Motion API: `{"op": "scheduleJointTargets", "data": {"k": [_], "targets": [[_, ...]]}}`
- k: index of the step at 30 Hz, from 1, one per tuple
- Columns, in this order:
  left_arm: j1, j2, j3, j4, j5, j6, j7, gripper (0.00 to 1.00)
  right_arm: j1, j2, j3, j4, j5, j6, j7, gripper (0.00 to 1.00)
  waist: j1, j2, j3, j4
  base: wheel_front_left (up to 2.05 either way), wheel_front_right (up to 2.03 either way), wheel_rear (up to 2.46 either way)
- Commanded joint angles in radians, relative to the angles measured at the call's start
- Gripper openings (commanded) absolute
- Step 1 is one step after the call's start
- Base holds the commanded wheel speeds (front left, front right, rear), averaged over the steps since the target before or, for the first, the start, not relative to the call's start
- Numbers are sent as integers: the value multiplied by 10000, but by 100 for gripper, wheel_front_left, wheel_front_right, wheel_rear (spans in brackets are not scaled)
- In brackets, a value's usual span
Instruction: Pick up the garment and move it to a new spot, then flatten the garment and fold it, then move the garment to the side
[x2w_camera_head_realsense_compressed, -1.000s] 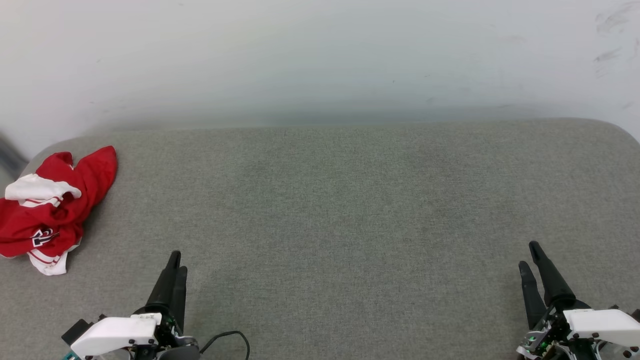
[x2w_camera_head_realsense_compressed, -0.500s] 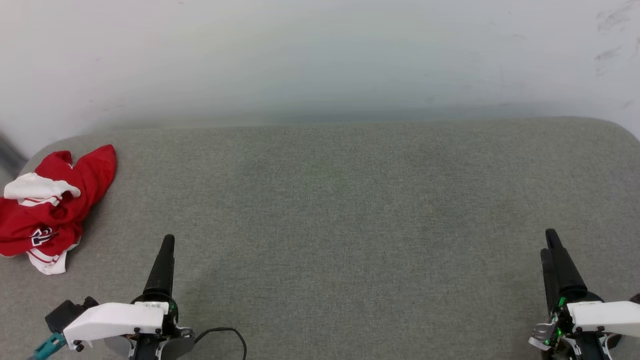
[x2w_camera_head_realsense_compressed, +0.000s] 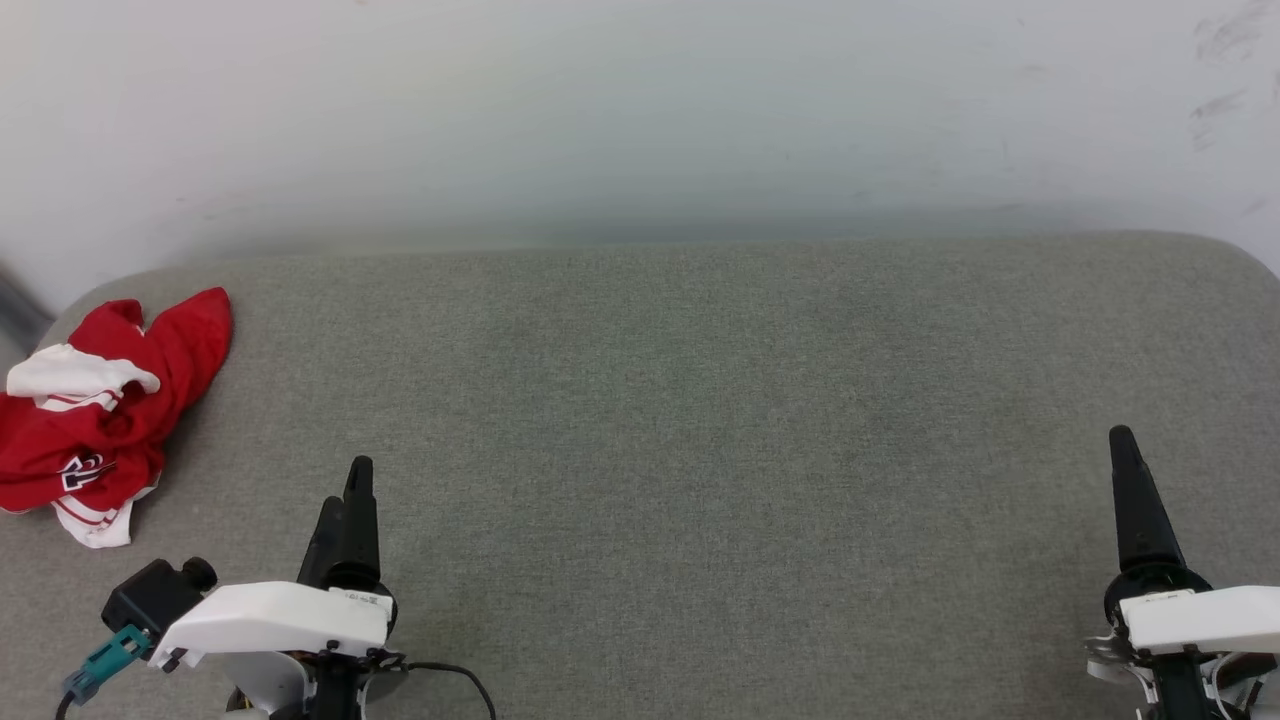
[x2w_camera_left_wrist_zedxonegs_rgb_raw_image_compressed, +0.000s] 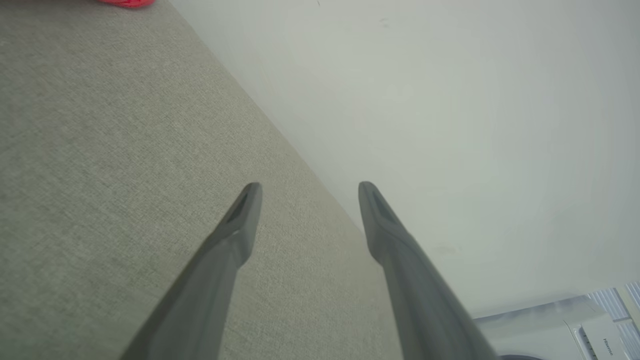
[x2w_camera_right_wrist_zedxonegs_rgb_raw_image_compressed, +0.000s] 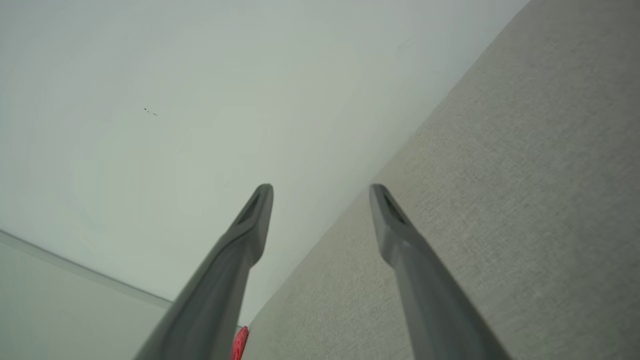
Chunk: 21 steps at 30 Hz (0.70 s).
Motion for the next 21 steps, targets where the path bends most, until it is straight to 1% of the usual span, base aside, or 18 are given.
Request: {"op": "scheduleJointTargets", "data": {"k": [1, 6, 12, 20, 21], "targets": [[-39, 23, -83, -242, 615, 122, -133, 100, -69, -11, -4, -328, -637, 2, -147, 100, -1, 0, 1, 6, 0, 0, 0], [-14, 31, -277, -333, 1681, 318, -312, 100, 30, -11, 178, -602, -1779, 3, -326, 100, -1, 0, 10, 16, 0, 0, 0], [14, 95, -510, -442, 2711, 527, -513, 100, 145, -12, 414, -885, -3130, 3, -529, 100, -1, 0, 23, 33, 0, 0, 0], [109, 275, -940, -537, 3865, 829, -762, 100, 293, -11, 534, -1107, -4455, 3, -786, 100, -1, 0, 30, 54, 0, 0, 0], [109, 275, -940, -537, 3865, 829, -762, 100, 293, -11, 534, -1107, -4455, 3, -786, 100, -1, 0, 30, 54, 0, 0, 0]]}}
